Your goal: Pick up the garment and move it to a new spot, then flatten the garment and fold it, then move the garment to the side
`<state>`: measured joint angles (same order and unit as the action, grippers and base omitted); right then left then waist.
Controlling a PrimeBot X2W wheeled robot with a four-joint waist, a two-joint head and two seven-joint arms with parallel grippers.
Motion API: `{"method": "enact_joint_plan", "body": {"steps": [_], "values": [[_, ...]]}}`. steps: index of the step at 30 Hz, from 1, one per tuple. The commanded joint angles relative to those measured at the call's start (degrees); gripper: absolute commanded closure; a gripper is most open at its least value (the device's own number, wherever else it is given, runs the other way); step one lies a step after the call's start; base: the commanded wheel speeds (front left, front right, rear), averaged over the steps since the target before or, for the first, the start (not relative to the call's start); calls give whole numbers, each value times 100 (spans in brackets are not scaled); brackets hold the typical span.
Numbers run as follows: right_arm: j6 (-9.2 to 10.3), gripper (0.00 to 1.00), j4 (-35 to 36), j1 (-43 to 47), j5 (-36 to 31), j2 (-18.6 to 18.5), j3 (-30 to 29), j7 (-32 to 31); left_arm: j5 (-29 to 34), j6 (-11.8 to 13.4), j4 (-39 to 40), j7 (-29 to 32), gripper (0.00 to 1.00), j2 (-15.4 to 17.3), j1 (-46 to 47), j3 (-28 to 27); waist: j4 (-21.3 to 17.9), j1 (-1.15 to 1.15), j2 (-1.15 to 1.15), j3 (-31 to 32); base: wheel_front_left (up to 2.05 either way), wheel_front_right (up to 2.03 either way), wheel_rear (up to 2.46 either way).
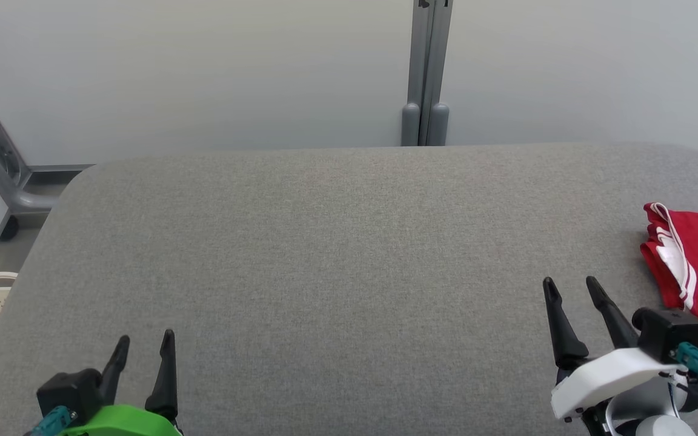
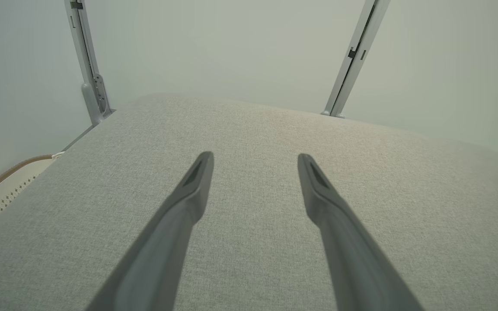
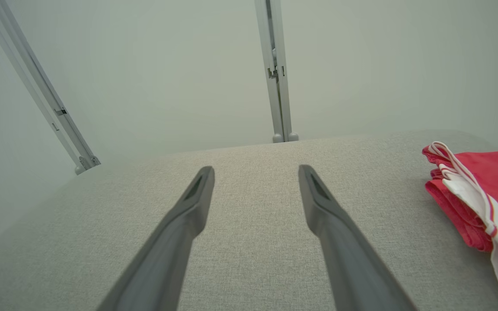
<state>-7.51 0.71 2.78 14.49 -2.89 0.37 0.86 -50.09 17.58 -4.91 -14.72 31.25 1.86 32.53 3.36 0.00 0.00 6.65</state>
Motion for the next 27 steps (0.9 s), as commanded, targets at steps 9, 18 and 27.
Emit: {"method": "enact_joint_plan", "body": {"steps": [9, 18, 27], "values": [[-1, 100, -268, -27, 638, 19, -173, -152, -377, -198, -179, 101, 100, -317, -9, -147, -14, 0, 0, -34, 0, 0, 0], [-1, 100, -402, -127, 1521, 16, -404, -342, -887, -496, -344, 239, 100, -628, 122, -455, -38, 0, 0, -83, 0, 0, 0], [0, 100, -530, -226, 2316, 12, -611, -511, -1346, -761, -477, 360, 100, -909, 235, -731, -63, 0, 0, -133, 0, 0, 0]]}}
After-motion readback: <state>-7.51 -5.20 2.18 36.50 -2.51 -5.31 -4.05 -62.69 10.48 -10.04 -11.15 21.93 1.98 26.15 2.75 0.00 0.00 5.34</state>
